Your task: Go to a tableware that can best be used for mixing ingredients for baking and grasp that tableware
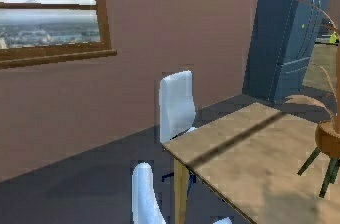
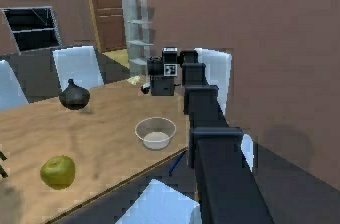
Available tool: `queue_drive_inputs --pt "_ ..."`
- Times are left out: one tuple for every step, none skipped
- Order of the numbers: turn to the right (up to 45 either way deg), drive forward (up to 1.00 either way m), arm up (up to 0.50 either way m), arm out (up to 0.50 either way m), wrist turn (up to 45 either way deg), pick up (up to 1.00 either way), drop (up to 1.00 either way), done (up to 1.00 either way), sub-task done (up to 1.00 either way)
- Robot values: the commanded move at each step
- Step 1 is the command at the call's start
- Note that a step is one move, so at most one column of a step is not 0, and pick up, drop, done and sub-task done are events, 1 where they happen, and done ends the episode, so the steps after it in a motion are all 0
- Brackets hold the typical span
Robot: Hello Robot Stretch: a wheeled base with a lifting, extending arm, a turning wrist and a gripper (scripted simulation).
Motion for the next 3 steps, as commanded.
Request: queue_drive_inputs --pt "0.0 0.00 -0.24 0.00 0.0 0.00 0.00 0.00 0.00" --pt "0.0 0.00 0.00 0.00 0.0 1.00 0.00 0.00 0.00" --pt "0.0 0.00 0.10 0.00 0.0 0.00 0.00 0.00 0.00"
